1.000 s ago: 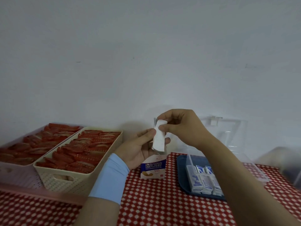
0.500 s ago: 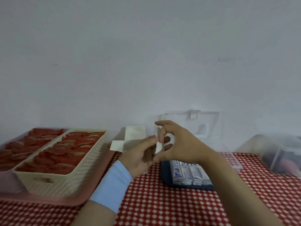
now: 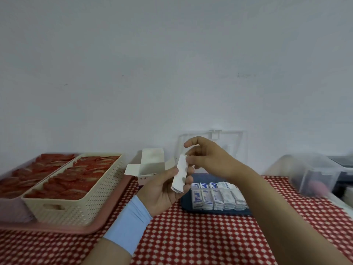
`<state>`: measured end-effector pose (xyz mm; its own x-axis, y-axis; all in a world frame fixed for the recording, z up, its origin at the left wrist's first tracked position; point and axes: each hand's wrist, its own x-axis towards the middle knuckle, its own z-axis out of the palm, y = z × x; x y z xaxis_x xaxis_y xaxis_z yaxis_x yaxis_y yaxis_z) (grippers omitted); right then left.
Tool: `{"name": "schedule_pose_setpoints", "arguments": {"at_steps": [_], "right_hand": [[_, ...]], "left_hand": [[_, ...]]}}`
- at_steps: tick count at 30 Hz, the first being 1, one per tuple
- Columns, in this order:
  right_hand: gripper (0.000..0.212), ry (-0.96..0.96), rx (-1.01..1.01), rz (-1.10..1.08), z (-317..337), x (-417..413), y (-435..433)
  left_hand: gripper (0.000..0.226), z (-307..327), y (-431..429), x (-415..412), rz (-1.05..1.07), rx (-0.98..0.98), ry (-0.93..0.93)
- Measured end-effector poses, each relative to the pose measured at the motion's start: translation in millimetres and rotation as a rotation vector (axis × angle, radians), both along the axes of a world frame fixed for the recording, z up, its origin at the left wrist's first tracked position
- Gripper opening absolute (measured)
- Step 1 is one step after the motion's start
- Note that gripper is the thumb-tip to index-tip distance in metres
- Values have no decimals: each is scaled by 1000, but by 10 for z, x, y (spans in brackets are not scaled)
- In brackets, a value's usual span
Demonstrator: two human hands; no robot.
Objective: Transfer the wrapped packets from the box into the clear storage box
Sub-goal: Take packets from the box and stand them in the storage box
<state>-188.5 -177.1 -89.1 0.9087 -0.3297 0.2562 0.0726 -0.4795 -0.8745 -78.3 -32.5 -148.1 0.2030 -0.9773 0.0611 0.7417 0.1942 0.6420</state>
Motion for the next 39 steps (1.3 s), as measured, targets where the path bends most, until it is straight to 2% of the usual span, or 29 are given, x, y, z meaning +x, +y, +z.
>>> {"name": "schedule_pose_setpoints", "arguments": {"at_steps": [1,4,6,8,10,13,14,15,16,20,23,25,28,33,39], "right_hand": [[25,53,-21,-7,26,-25,-6],[14,182,-64,41,108,-110,-20],[11,192,-69,44,148,-156,-16],[9,193,-90,13,177,-177,-23],[8,197,-121,-38,207,-190,-38],[8,187,-144,-116,242,-185,-76],[8,177,-148,-135,256,-188,-83],[7,163,-148,-146,270,-192,-84],[7,151,-141,-148,289,-197,-86],[8,112,-103,-92,351,-233,-84],[8,63,-93,-98,346,-227,-48],[14,9,-155,-149,317,-218,-18],[20,-52,-219,-108,291,-290,29],[48,69,-453,17,286,-389,188],[45,-16,-556,-24,260,-319,252]], "left_hand": [[59,6,25,-22,-16,-7,-3],[69,12,66,-69,-32,-21,-22],[75,12,68,-67,-23,-2,-38],[67,47,71,-68,23,72,-118],[47,124,63,-75,121,179,-310],[20,264,27,-91,355,382,-823],[16,297,10,-83,414,431,-958],[15,339,-1,-93,422,447,-1003],[17,375,-4,-108,382,424,-942],[30,421,-5,-199,137,262,-409],[39,389,-30,-231,96,147,-230],[32,385,-54,-255,111,110,-146],[24,384,-99,-263,179,92,-121],[22,399,-94,-258,175,104,-180],[24,444,-48,-319,211,113,-158]]}}
